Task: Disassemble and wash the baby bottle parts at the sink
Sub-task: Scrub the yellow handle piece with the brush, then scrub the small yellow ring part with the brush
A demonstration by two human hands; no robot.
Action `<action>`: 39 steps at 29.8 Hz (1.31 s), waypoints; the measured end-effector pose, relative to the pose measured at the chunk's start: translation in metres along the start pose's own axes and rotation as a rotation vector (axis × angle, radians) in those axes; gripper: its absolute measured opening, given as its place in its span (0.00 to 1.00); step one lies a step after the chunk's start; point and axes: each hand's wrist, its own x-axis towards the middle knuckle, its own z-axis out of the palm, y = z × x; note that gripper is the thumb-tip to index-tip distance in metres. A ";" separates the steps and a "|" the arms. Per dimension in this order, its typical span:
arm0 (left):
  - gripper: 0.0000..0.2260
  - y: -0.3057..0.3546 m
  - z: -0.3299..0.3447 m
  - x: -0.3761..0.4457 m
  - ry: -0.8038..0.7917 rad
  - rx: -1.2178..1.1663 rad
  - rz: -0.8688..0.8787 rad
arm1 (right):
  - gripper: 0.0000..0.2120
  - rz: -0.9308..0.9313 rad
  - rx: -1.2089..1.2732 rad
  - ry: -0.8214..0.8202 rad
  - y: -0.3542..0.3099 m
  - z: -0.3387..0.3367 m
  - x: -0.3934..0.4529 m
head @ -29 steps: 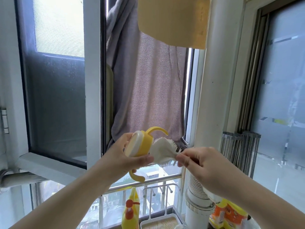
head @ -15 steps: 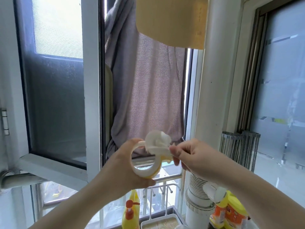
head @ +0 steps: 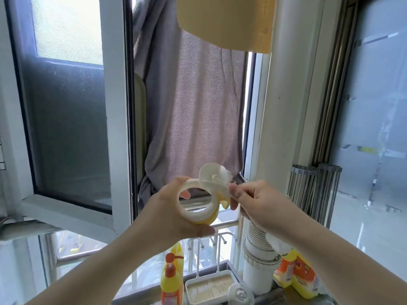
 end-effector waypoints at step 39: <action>0.27 -0.124 0.381 -0.159 -0.629 -0.084 -0.312 | 0.12 0.910 0.217 -0.023 0.344 0.138 -0.196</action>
